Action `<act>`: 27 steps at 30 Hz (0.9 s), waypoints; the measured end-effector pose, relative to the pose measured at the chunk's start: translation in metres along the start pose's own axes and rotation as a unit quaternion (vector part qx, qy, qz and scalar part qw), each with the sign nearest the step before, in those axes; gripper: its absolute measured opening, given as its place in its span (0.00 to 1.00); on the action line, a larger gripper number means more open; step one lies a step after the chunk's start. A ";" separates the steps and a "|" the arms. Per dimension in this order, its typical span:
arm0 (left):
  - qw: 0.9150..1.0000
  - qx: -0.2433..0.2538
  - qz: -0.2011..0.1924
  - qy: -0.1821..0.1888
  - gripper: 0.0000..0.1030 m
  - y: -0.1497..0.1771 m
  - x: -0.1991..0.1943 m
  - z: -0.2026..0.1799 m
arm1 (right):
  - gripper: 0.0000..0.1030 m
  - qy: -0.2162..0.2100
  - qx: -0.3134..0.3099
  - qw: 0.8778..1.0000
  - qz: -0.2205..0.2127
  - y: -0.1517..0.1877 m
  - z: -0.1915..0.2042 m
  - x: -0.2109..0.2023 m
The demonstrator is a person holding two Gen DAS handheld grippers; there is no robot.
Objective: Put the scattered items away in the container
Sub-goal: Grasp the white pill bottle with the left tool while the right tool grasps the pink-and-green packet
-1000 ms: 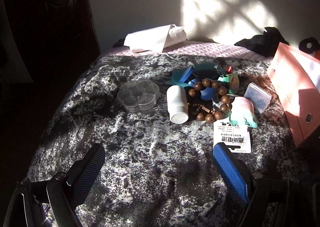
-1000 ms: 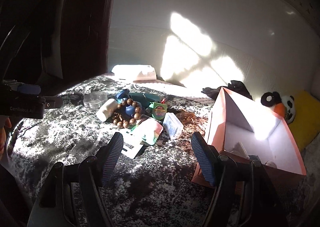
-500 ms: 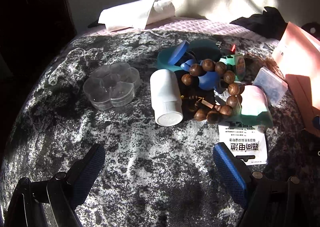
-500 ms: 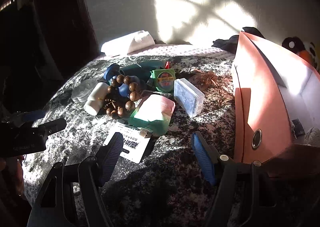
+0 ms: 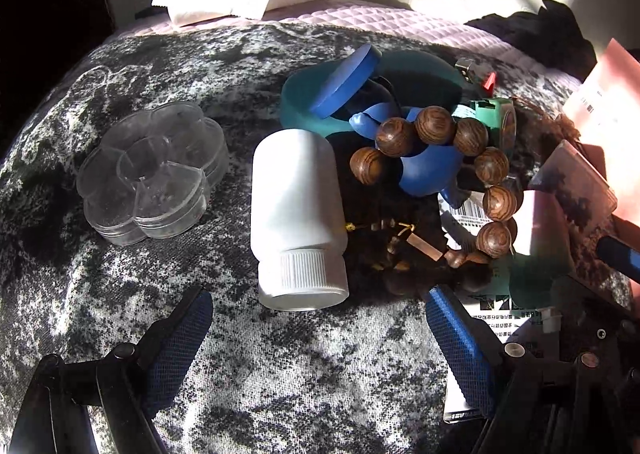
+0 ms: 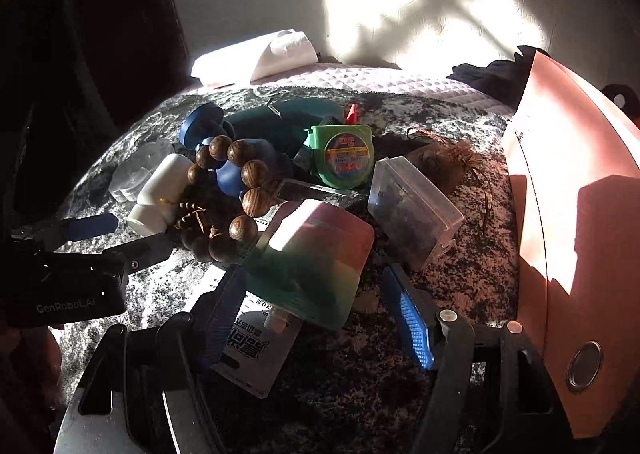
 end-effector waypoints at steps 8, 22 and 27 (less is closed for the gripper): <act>1.000 -0.007 -0.003 -0.005 0.87 -0.004 0.019 0.008 | 0.71 -0.018 0.022 0.999 0.020 -0.001 -0.007 0.033; 0.999 -0.015 -0.005 -0.030 0.37 -0.001 0.008 0.031 | 0.22 -0.035 -0.042 0.998 -0.004 -0.006 0.023 0.014; 0.999 -0.018 -0.005 -0.033 0.37 0.008 -0.008 0.034 | 0.12 -0.045 -0.046 0.998 -0.005 -0.003 0.028 -0.001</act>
Point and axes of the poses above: each gripper's, at about its wrist camera, not at the fingertips, and x roughly the way its jaws point, z to its left, y to its underside, the point moved 8 cm from there along x, roughly the way its jaws point, and after that the axes turned 6 degrees about -z, right-handed, at the moved point
